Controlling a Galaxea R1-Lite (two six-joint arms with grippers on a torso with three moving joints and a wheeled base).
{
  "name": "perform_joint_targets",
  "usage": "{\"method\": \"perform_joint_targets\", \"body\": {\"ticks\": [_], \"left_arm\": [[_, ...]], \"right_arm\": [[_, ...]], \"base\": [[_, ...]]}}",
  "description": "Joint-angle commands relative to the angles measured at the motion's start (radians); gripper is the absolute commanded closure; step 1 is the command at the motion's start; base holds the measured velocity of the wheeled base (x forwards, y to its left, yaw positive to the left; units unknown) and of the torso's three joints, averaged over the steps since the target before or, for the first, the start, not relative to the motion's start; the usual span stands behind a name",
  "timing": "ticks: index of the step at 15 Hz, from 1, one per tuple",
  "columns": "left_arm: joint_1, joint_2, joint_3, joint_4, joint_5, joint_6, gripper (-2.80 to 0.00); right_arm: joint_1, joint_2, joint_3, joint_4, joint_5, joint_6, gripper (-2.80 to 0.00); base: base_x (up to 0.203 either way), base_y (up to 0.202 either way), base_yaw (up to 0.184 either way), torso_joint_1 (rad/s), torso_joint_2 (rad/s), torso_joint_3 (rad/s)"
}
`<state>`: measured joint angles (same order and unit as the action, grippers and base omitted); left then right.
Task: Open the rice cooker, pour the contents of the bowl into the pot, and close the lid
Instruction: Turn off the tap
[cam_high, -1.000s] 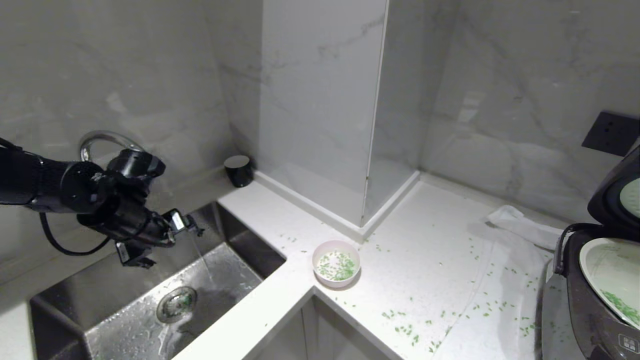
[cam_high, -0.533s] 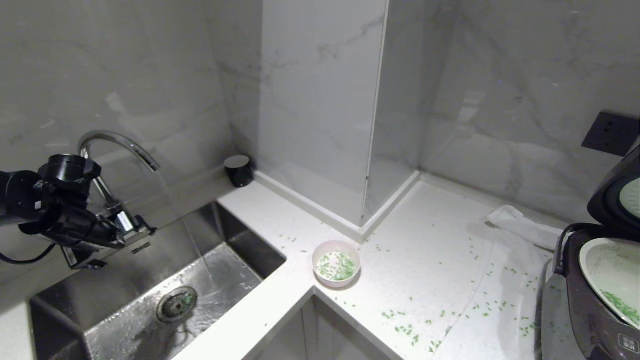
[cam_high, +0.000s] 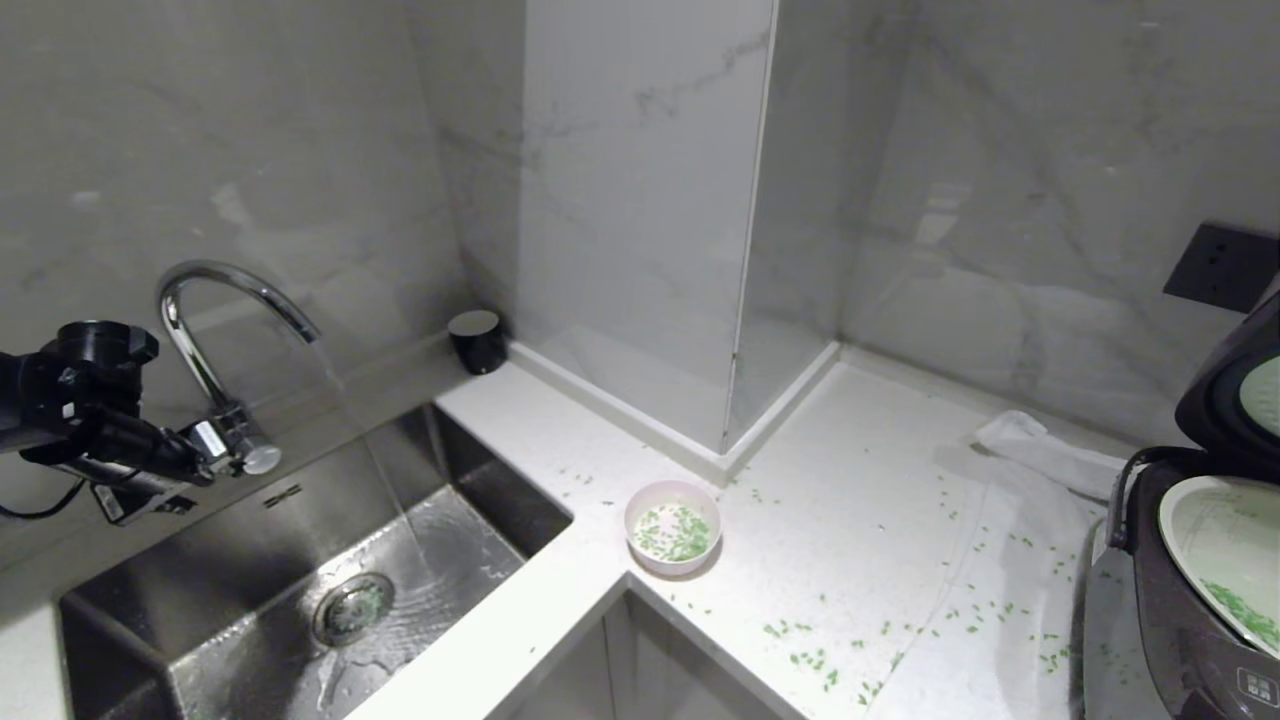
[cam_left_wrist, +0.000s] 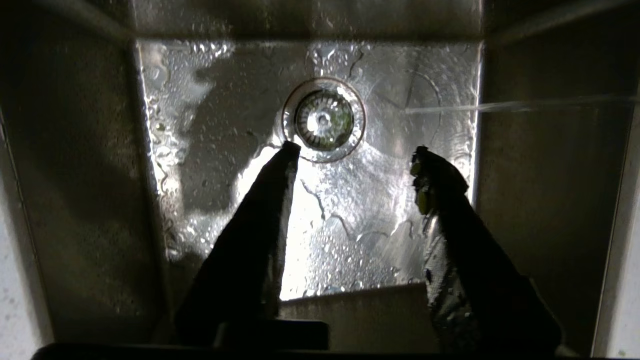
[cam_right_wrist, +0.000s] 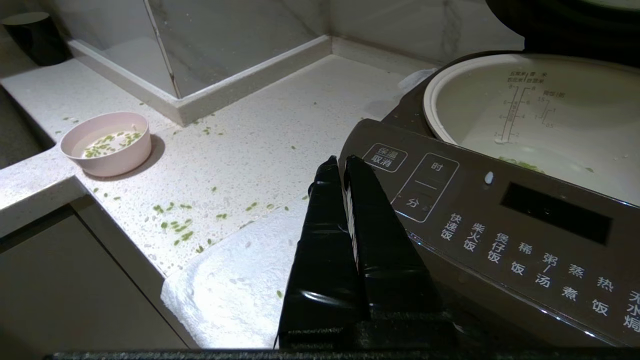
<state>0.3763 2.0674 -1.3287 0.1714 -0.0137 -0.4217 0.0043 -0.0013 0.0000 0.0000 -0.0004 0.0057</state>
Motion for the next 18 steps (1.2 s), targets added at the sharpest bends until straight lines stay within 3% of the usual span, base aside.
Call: {"method": "perform_joint_targets", "body": {"ticks": [1, 18], "left_arm": [[0.011, 0.081, -0.071, 0.004, 0.000, -0.005, 0.00], [0.049, 0.257, -0.322, 0.002, 0.015, -0.006, 0.00]], "right_arm": [[0.000, 0.001, 0.002, 0.000, -0.001, 0.000, 0.00], [0.000, 0.001, 0.002, 0.000, 0.000, -0.001, 0.00]], "base": [[0.000, 0.000, 0.000, 0.000, 0.00, 0.000], [0.000, 0.000, 0.000, 0.000, 0.00, 0.000]]}}
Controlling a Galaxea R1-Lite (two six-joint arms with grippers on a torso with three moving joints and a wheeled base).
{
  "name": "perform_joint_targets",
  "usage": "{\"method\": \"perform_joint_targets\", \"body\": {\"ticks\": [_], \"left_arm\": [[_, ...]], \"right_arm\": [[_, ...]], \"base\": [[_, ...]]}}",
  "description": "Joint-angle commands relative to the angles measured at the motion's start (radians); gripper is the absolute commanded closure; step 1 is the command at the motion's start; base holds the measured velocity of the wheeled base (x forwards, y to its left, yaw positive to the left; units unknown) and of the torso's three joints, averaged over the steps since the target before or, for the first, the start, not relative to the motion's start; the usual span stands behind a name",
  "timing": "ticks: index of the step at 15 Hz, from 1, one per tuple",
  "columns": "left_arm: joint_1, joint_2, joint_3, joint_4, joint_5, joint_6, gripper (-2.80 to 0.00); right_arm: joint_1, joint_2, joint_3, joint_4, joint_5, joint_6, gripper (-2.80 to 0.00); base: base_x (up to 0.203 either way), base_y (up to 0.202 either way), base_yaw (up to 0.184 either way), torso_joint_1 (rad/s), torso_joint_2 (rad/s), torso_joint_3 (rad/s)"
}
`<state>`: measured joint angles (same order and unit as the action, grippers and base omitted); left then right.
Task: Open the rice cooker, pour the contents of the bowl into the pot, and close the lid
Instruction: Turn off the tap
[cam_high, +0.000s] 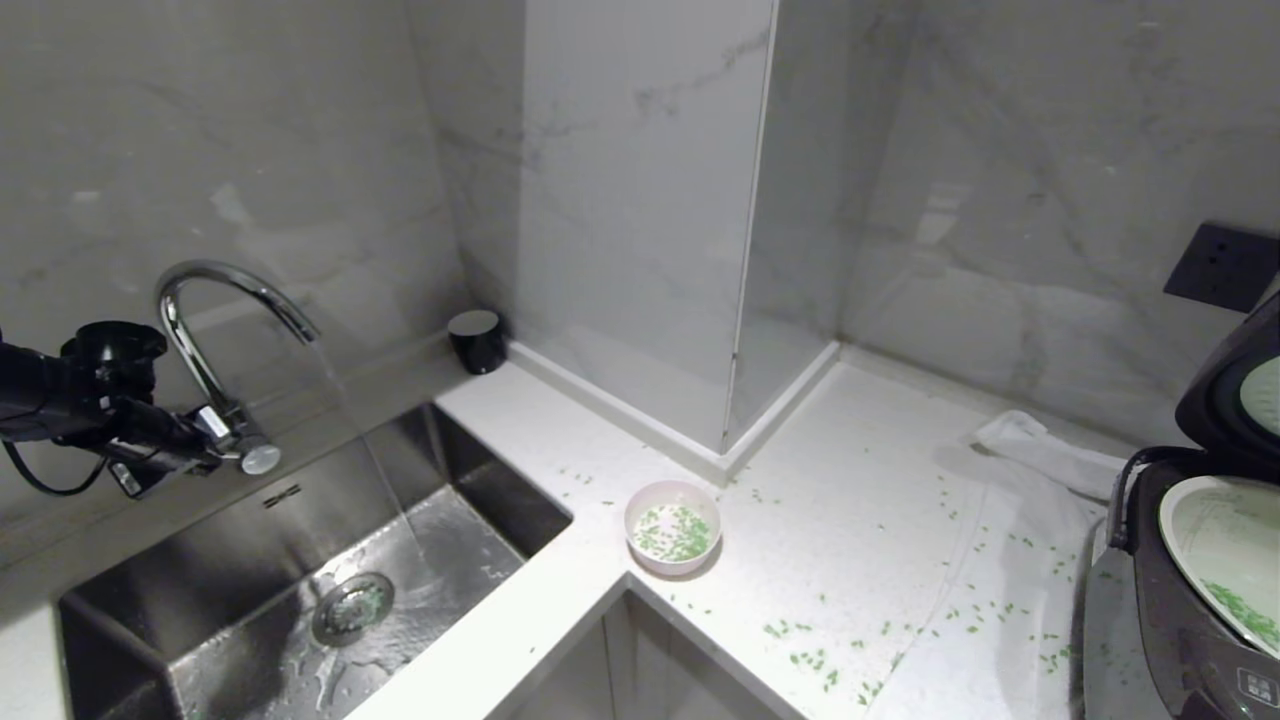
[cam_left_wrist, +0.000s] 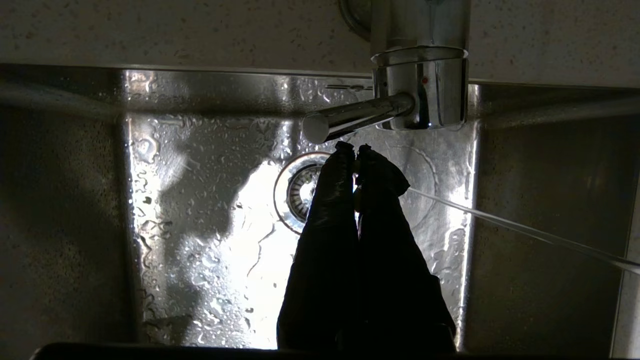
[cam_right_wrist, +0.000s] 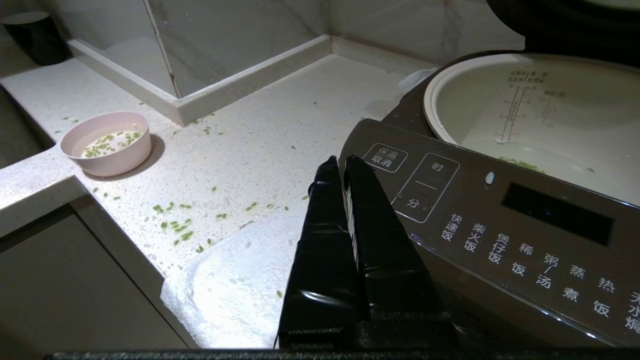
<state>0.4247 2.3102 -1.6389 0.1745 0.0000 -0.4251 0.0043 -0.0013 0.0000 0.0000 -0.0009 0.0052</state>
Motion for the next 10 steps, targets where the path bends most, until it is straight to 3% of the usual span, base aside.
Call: {"method": "perform_joint_targets", "body": {"ticks": [1, 4, 6, 10], "left_arm": [[0.000, 0.015, -0.014, -0.003, 0.002, -0.003, 0.00], [0.000, 0.043, -0.053, -0.003, 0.032, -0.008, 0.00], [-0.003, 0.077, -0.084, -0.003, 0.111, -0.016, 0.00], [-0.003, 0.077, -0.099, -0.003, 0.120, -0.027, 0.00]], "right_arm": [[0.000, 0.001, 0.002, 0.000, 0.001, 0.001, 0.00], [0.000, 0.001, 0.002, 0.000, 0.001, 0.001, 0.00], [0.000, 0.001, 0.002, 0.000, 0.001, 0.001, 0.00], [0.000, 0.001, 0.002, 0.000, 0.001, -0.001, 0.00]], "base": [[0.000, 0.000, 0.000, 0.000, 0.00, 0.000], [0.000, 0.000, 0.000, 0.000, 0.00, 0.000], [0.000, 0.000, 0.000, 0.000, 0.00, 0.000], [0.000, 0.000, 0.000, 0.000, 0.00, 0.000]]}}
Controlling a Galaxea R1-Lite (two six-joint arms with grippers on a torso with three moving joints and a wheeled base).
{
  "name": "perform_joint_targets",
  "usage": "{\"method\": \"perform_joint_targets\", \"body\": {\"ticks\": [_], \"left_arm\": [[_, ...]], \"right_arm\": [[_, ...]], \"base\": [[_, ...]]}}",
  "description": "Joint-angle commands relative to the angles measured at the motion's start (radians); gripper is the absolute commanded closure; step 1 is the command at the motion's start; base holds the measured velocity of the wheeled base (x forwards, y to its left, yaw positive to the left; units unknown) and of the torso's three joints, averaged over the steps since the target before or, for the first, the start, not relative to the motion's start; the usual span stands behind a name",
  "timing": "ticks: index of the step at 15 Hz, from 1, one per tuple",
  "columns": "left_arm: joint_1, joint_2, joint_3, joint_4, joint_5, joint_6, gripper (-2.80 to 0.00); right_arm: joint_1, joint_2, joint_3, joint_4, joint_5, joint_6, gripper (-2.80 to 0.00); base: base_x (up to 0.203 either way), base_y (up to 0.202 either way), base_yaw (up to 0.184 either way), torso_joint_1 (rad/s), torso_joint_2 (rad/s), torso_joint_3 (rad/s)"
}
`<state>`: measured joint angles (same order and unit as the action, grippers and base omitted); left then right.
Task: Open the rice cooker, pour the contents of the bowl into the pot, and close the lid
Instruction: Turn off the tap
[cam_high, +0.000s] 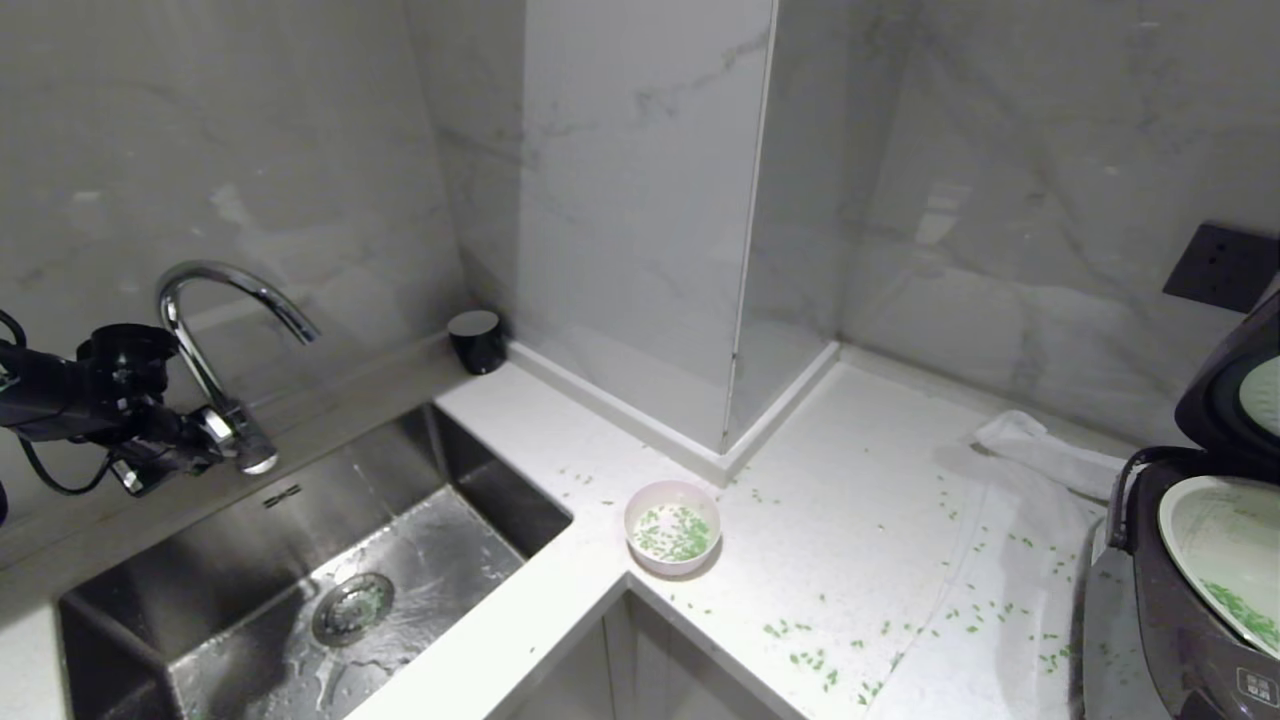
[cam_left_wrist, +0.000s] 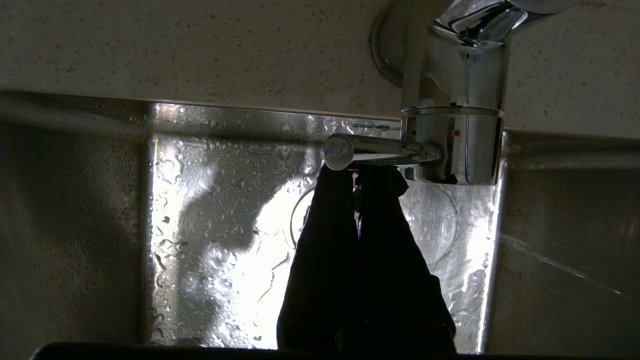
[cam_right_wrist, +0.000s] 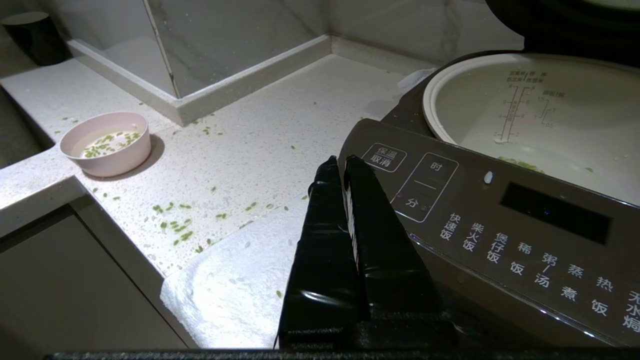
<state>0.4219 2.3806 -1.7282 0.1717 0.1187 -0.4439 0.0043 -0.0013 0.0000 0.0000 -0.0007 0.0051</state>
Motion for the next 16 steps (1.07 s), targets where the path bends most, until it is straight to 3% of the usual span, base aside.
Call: {"method": "perform_joint_targets", "body": {"ticks": [1, 5, 9, 16], "left_arm": [[0.000, 0.006, -0.011, 0.000, 0.001, -0.016, 0.00], [-0.001, -0.005, -0.007, 0.003, 0.001, -0.020, 0.00], [-0.007, -0.078, 0.083, 0.036, -0.020, -0.014, 0.00], [-0.059, -0.408, 0.444, 0.035, -0.259, 0.002, 0.00]], "right_arm": [[0.000, 0.001, 0.002, 0.000, -0.001, 0.001, 0.00], [0.000, 0.001, 0.002, 0.000, 0.001, -0.001, 0.00], [0.000, 0.001, 0.002, 0.000, 0.001, 0.000, 0.00], [0.000, 0.001, 0.002, 0.000, -0.001, -0.001, 0.00]], "base": [[0.000, 0.000, 0.000, 0.000, 0.00, 0.000], [0.000, 0.000, 0.000, 0.000, 0.00, 0.000], [0.000, 0.000, 0.000, 0.000, 0.00, 0.000], [0.000, 0.000, 0.000, 0.000, 0.00, 0.000]]}}
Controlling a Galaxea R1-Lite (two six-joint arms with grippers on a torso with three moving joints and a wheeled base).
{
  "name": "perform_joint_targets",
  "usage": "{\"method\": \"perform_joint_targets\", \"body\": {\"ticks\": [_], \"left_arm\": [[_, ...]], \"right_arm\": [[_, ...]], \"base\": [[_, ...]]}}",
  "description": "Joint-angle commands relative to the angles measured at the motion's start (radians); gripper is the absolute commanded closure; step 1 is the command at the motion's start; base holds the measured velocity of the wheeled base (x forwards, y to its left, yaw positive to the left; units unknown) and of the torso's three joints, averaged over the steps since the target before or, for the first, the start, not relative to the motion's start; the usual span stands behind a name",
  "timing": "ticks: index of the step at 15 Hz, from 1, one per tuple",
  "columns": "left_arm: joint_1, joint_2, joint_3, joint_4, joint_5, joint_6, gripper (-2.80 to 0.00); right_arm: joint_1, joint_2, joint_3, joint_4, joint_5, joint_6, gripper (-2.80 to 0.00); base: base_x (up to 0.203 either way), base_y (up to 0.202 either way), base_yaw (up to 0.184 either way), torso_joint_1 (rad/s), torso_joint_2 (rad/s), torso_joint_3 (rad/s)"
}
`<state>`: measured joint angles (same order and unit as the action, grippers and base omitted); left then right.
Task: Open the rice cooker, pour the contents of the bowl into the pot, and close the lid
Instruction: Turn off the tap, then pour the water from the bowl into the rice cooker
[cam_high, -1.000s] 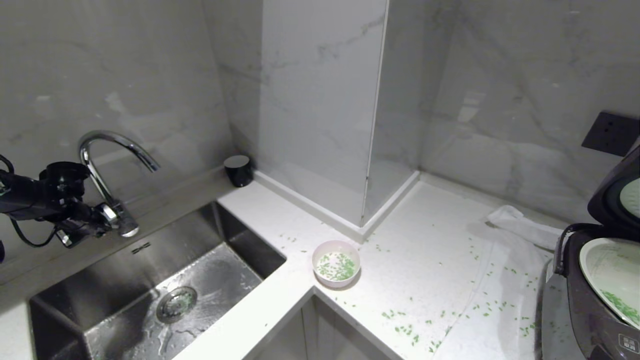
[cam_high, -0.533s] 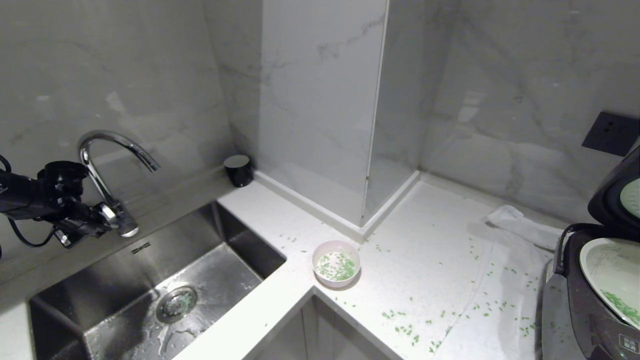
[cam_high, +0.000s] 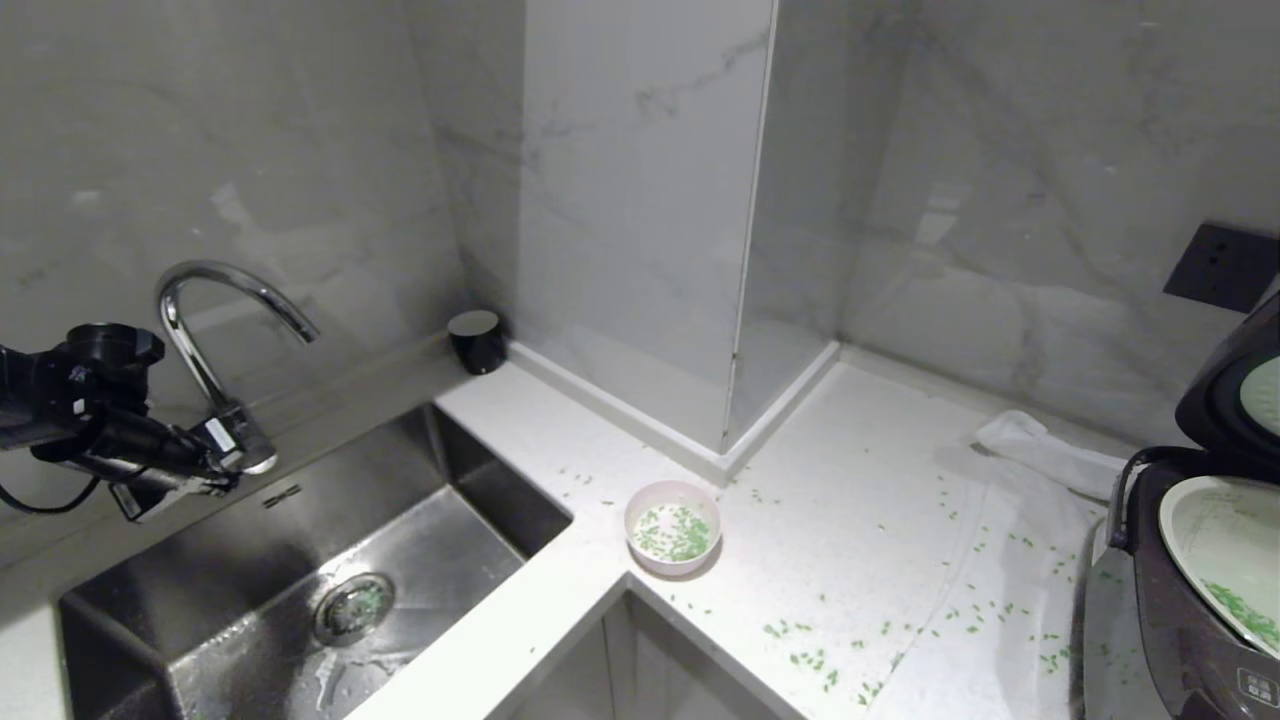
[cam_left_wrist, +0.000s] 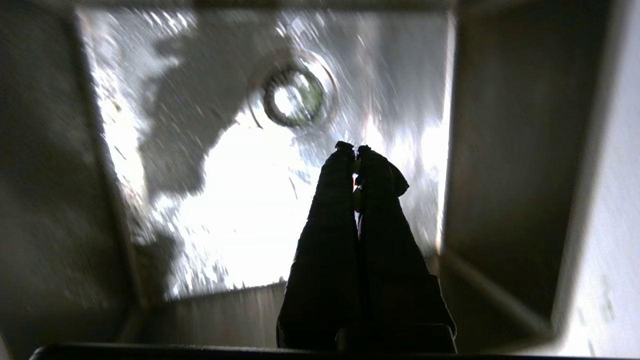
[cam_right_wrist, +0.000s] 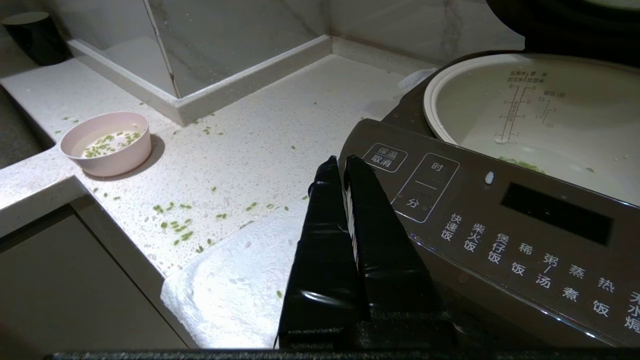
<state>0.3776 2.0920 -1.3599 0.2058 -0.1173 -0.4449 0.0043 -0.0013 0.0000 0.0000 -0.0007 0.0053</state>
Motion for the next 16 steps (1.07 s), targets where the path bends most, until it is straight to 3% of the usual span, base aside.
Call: {"method": "perform_joint_targets", "body": {"ticks": [1, 4, 10, 16], "left_arm": [[-0.029, -0.175, 0.128, 0.000, -0.047, 0.016, 0.00], [-0.086, -0.343, 0.293, -0.044, -0.093, 0.048, 0.00], [-0.261, -0.668, 0.610, -0.225, -0.102, 0.115, 0.00], [-0.265, -1.016, 0.829, -0.306, -0.088, 0.133, 0.00]], "right_arm": [[0.000, 0.001, 0.002, 0.000, 0.001, -0.001, 0.00], [0.000, 0.001, 0.002, 0.000, -0.001, -0.001, 0.00], [0.000, 0.001, 0.002, 0.000, 0.000, 0.000, 0.00], [0.000, 0.001, 0.002, 0.000, 0.000, 0.000, 0.00]], "base": [[0.000, 0.000, 0.000, 0.000, 0.00, 0.000], [0.000, 0.000, 0.000, 0.000, 0.00, 0.000], [0.000, 0.000, 0.000, 0.000, 0.00, 0.000], [0.000, 0.000, 0.000, 0.000, 0.00, 0.000]]}}
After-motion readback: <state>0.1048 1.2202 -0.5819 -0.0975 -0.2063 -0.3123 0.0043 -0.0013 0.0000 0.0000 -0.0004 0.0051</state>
